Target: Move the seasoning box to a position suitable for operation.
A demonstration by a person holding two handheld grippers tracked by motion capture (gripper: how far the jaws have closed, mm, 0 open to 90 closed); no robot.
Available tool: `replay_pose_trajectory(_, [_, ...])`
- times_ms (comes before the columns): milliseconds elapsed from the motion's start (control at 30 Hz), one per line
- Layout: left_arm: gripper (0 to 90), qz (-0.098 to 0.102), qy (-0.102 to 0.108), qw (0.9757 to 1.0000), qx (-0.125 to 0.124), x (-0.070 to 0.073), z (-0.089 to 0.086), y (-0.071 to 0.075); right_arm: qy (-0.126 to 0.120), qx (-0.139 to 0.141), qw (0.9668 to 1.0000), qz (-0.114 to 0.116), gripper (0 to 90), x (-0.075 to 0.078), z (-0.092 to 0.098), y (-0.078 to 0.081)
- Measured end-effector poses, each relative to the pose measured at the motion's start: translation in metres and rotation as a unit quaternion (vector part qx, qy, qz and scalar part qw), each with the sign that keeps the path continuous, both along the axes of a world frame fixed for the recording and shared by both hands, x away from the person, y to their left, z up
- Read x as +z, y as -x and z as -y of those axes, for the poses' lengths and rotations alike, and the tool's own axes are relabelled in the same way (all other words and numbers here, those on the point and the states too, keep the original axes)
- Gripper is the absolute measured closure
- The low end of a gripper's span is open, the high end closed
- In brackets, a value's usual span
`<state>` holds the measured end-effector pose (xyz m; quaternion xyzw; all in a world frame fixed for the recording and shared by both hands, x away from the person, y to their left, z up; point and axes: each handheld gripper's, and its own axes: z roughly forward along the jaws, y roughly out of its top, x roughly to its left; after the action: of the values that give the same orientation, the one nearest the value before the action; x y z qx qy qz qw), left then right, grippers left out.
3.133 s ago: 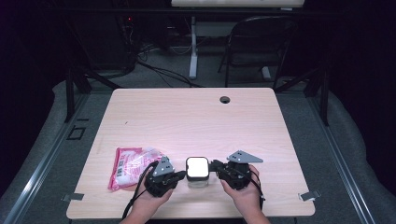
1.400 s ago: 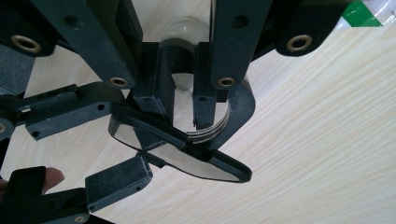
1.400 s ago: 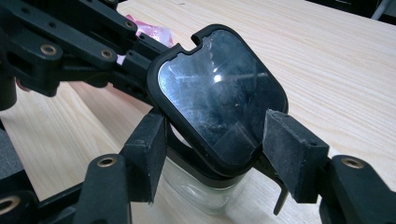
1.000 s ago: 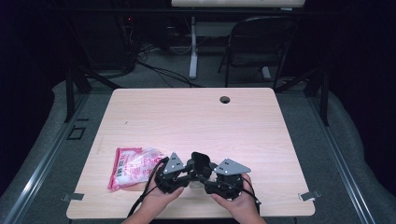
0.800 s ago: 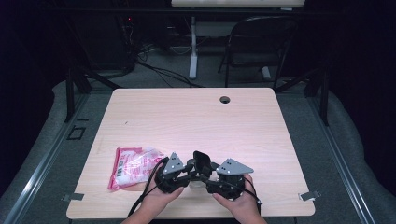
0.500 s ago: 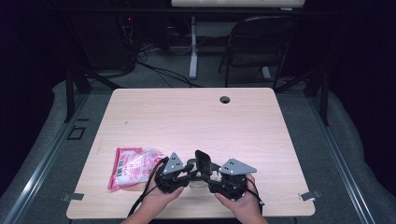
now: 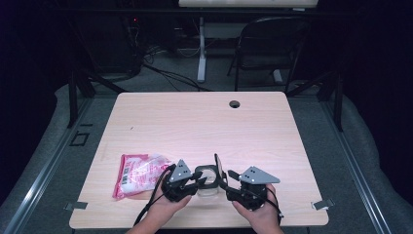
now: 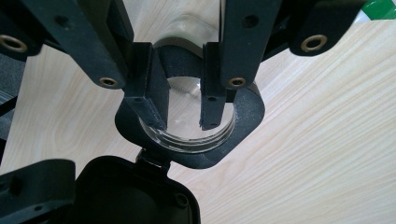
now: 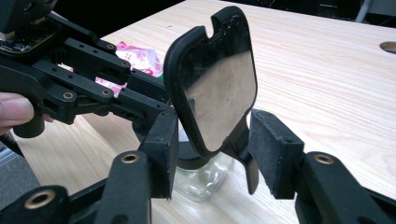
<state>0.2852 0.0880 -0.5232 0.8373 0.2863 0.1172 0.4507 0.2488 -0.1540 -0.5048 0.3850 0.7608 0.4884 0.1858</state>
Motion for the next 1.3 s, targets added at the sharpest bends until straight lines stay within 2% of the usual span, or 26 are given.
replay_pose_trajectory(267, [73.5, -0.003, 0.002, 1.0, -0.003, 0.0, 0.0, -0.001, 0.0, -0.009, 1.0, -0.002, 64.2, 0.001, 0.011, 0.005])
replay_pose_trajectory(533, [73.5, -0.004, 0.003, 1.0, -0.006, -0.001, 0.0, -0.001, 0.002, -0.011, 0.9999, -0.008, 67.9, 0.0, 0.015, 0.007])
replay_pose_trajectory(633, [72.9, -0.004, 0.002, 1.0, -0.004, -0.001, 0.0, -0.001, 0.009, -0.008, 0.9998, -0.013, 65.7, -0.002, 0.014, 0.006])
replay_pose_trajectory(767, [70.3, 0.003, 0.005, 1.0, -0.003, -0.002, 0.0, 0.0, 0.004, -0.003, 0.9998, -0.019, 59.7, -0.008, 0.007, 0.005])
replay_pose_trajectory(833, [67.9, -0.001, 0.008, 1.0, -0.005, -0.001, -0.001, 0.0, 0.014, -0.002, 0.9997, -0.02, 58.1, -0.01, 0.004, 0.004])
replay_pose_trajectory(1000, [64.2, 0.001, 0.01, 0.9999, -0.004, 0.001, -0.003, 0.002, 0.015, -0.013, 0.9996, -0.021, 54.6, -0.016, -0.001, -0.001])
replay_pose_trajectory(1133, [61.5, 0.006, 0.013, 0.9999, 0.002, 0.003, -0.007, 0.002, 0.014, -0.021, 0.9994, -0.022, 52.9, -0.017, -0.003, -0.005])
replay_pose_trajectory(1300, [58.3, 0.013, 0.019, 0.9995, 0.021, 0.006, -0.016, 0.001, 0.015, -0.026, 0.9993, -0.023, 54.2, -0.019, -0.005, -0.011])
